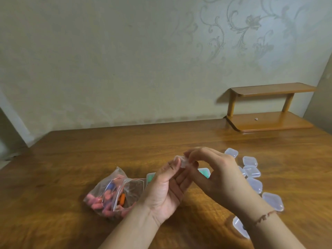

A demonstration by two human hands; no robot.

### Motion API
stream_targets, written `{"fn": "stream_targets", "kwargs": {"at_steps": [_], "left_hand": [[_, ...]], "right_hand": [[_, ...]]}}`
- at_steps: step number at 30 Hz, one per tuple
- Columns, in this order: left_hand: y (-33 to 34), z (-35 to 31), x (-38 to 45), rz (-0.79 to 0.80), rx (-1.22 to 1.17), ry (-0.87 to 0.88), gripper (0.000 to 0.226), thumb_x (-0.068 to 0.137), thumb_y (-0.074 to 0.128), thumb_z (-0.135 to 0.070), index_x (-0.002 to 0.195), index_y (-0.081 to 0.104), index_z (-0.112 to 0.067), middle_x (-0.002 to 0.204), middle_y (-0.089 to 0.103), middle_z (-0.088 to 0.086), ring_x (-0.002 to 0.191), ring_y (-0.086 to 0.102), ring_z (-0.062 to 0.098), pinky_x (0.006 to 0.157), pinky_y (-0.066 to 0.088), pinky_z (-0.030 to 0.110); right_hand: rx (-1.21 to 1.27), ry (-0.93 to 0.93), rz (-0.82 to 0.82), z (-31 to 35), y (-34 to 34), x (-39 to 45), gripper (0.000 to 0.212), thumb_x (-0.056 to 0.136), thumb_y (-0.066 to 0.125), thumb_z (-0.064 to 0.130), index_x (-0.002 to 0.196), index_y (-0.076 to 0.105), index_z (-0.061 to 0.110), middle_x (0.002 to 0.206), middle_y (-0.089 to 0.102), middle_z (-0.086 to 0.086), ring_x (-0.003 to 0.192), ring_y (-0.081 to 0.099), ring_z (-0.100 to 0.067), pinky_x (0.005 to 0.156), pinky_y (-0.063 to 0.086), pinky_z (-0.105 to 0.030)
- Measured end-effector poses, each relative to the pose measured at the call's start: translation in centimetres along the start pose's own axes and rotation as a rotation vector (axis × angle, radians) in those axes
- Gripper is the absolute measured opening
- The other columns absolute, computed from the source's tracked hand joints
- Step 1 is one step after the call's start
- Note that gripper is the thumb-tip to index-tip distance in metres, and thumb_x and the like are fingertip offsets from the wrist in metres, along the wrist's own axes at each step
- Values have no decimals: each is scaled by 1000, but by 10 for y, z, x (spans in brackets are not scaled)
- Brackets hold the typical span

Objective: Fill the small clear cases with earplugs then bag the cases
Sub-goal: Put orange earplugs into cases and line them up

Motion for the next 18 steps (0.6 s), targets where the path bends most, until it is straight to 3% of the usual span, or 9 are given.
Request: {"fn": "stream_targets", "kwargs": {"at_steps": [6,12,15,18], "left_hand": [[1,1,-1,60,-15,21,59,48,98,-19,98,75,3,103,72,23,92,74,28,68,62,31],[-2,2,3,60,13,33,65,44,100,-16,99,73,4,101,72,24,89,75,28,69,62,31],[1,0,-1,93,110,15,53,57,95,-12,103,71,-1,100,73,21,89,74,27,74,62,32],[7,2,-7,132,321,-15,35,76,77,-2,108,69,-13,99,73,10,92,71,23,79,58,32]], "right_hand": [[-27,15,-92,1,3,0,7,80,74,17,80,67,13,97,69,11,86,63,2,73,53,-12],[-62,49,-84,0,5,0,5,80,74,19,79,70,16,96,69,12,83,63,1,73,52,-10],[-12,45,-165,1,0,0,11,81,76,17,75,67,15,88,70,11,80,65,-4,68,53,-16],[64,105,-241,1,-6,2,11,85,70,18,76,64,18,71,68,13,71,66,-6,63,50,-17]]}}
Point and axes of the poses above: each hand's wrist, its own x-axis towards the middle knuckle, its own y-axis out of the palm, z = x × y, the point moved 3 cm from there along x, towards the middle knuckle
